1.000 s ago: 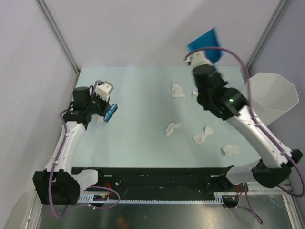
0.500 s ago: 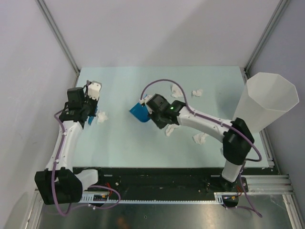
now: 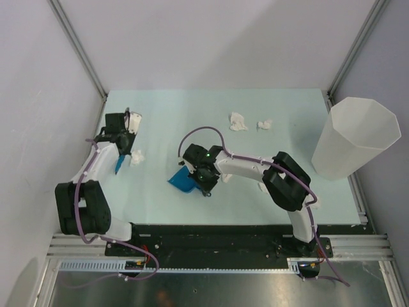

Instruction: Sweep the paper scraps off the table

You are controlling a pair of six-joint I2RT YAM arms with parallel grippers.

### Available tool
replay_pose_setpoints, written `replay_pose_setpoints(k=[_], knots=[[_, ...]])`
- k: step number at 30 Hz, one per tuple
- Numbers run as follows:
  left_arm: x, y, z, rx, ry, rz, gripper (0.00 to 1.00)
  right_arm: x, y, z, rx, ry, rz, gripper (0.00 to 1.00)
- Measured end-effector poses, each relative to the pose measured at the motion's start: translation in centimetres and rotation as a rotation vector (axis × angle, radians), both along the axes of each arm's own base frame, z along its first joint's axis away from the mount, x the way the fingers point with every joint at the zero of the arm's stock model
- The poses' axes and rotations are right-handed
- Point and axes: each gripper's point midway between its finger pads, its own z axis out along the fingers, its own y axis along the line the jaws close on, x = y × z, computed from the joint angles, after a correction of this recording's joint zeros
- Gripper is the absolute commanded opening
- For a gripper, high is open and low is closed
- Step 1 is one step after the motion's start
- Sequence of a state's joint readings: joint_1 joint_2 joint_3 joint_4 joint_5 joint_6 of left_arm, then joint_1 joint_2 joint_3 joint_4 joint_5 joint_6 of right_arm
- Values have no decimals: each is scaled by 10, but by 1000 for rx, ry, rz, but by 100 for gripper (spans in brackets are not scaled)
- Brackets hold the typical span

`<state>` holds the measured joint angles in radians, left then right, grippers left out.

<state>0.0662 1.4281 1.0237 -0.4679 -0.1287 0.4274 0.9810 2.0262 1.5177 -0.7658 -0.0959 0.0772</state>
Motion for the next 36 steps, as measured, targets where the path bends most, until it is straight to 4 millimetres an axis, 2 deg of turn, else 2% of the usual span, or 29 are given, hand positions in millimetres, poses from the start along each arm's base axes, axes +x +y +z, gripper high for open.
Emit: replay_pose_setpoints(k=[7, 10, 18, 21, 24, 30, 36], knots=[[11, -34, -19, -53, 43, -105, 0, 4, 9, 6, 6, -4, 14, 0], [9, -64, -21, -98, 58, -213, 0, 5, 9, 6, 7, -6, 14, 0], [-27, -149, -1, -353, 88, -503, 0, 7, 14, -2, -1, 2, 14, 0], [-44, -169, 2, -446, 127, -570, 0, 8, 15, -7, -4, 9, 15, 0], [-56, -176, 11, -494, 134, -594, 0, 9, 15, -7, -1, 9, 11, 0], [-50, -159, 34, -489, 63, -551, 0, 11, 17, -8, 14, 5, 9, 0], [-49, -156, 30, -499, 79, -522, 0, 12, 23, -7, 36, 2, 15, 0]])
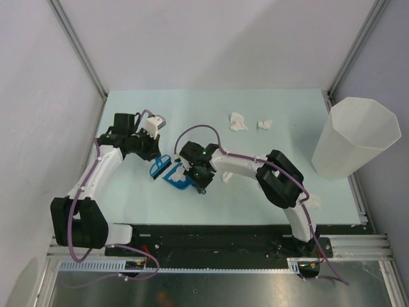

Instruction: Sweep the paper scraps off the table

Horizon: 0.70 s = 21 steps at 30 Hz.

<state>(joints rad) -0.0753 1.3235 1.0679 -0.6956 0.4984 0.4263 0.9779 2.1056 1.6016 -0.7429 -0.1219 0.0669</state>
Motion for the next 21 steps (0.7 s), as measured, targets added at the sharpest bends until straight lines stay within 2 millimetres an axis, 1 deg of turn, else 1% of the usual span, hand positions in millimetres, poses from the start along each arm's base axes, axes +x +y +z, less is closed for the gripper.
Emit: replay_pose_setpoints(k=[3, 5, 7, 9, 11, 13, 16, 18, 21], knots=[[1, 6, -2, 10, 12, 26, 0, 0, 0, 2, 1, -3, 0, 0], [5, 14, 2, 12, 6, 61, 0, 0, -2, 6, 3, -7, -3, 0], [14, 29, 11, 15, -18, 115, 0, 1, -4, 15, 10, -16, -7, 0], [22, 49, 20, 31, -49, 179, 0, 2, -7, 28, 22, -28, -12, 0], [26, 65, 25, 52, -70, 230, 0, 5, -12, 43, 36, -46, -21, 0], [26, 74, 27, 73, -82, 260, 0, 8, -18, 58, 45, -69, -28, 0], [25, 77, 30, 84, -93, 268, 0, 14, -32, 77, 38, -85, -49, 0], [25, 77, 28, 86, -93, 266, 0, 24, -43, 92, 29, -100, -79, 0], [21, 76, 20, 86, -76, 261, 0, 41, -62, 115, 31, -122, -135, 0]])
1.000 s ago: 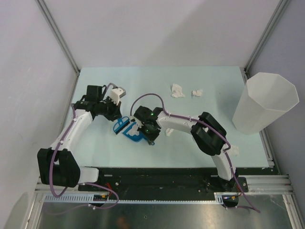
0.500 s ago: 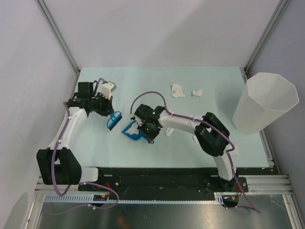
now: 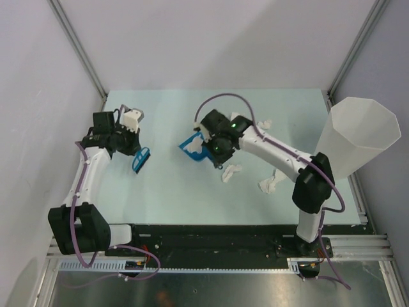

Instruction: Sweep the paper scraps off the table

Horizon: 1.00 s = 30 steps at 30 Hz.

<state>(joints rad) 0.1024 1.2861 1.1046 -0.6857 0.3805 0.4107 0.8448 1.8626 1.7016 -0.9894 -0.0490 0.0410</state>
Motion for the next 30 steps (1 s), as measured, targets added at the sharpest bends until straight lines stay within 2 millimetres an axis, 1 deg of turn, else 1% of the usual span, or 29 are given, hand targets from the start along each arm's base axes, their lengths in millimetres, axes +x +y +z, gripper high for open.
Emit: replay_pose_setpoints(k=[4, 7, 10, 11, 12, 14, 16, 21, 24, 27, 30], knots=[[-7, -3, -16, -12, 34, -11, 0, 26, -32, 36, 13, -40, -96, 0], [-14, -4, -28, -16, 63, -21, 0, 45, -67, 62, 19, -80, -185, 0], [-19, -8, -38, -30, 81, -38, 0, 62, -110, 81, 22, -102, -296, 0], [-21, -10, -42, -38, 89, -44, 0, 63, -116, 84, 23, -106, -313, 0], [-23, -11, -45, -42, 97, -47, 0, 71, -140, 89, 17, -110, -378, 0], [-28, -13, -53, -53, 113, -60, 0, 78, -169, 97, 0, -123, -455, 0], [-29, -17, -57, -68, 114, -73, 0, 82, -194, 107, -10, -135, -523, 0], [-25, -21, -58, -83, 87, -96, 0, 83, -235, 135, 10, -174, -631, 0], [-23, -22, -59, -86, 74, -107, 0, 84, -261, 157, 36, -223, -706, 0], [-21, -22, -59, -84, 63, -111, 0, 84, -302, 183, 53, -307, -818, 0], [-21, -22, -59, -83, 58, -113, 0, 67, -352, 203, 26, -381, -946, 0]])
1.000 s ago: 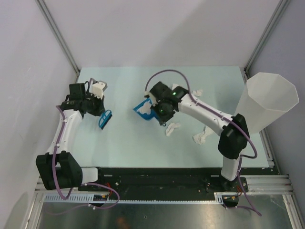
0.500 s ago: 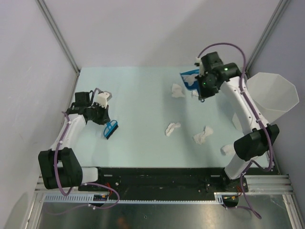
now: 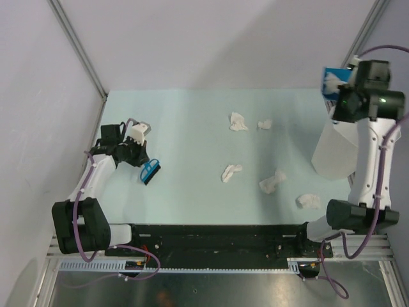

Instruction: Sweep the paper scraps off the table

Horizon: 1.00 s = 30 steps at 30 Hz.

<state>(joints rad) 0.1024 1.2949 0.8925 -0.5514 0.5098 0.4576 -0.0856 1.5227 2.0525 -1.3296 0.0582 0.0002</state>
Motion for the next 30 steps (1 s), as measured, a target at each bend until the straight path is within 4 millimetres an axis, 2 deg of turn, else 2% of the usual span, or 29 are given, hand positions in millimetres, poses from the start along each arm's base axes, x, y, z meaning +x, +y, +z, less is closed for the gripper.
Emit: replay_pose_setpoints(k=[2, 4, 7, 11, 16, 18, 20, 23, 25, 30], knots=[[1, 0, 0, 4, -7, -4, 0, -18, -33, 9, -58, -23, -102, 0], [1, 0, 0, 5, -10, -6, 0, -43, -56, 16, -135, -29, -190, 0], [1, 0, 0, 7, -14, -11, 0, -69, -74, 19, -249, -13, -258, 0], [0, -1, 1, 1, -21, -15, 0, -91, -97, 12, -417, 81, -300, 0], [-7, -4, 3, -8, -35, -23, 0, -103, -125, -2, -675, 232, -256, 0], [-10, -5, 4, -11, -37, -25, 0, -108, -137, 4, -787, 273, -235, 0], [-10, -5, 4, -11, -36, -25, 0, -109, -146, 21, -898, 262, -228, 0], [-10, -5, 4, -11, -36, -25, 0, -114, -148, 40, -1021, 249, -192, 0], [-11, -5, 4, -11, -36, -25, 0, -117, -147, 44, -1065, 262, -161, 0], [-13, -5, 5, -11, -42, -25, 0, -108, -148, 33, -1127, 354, -69, 0]])
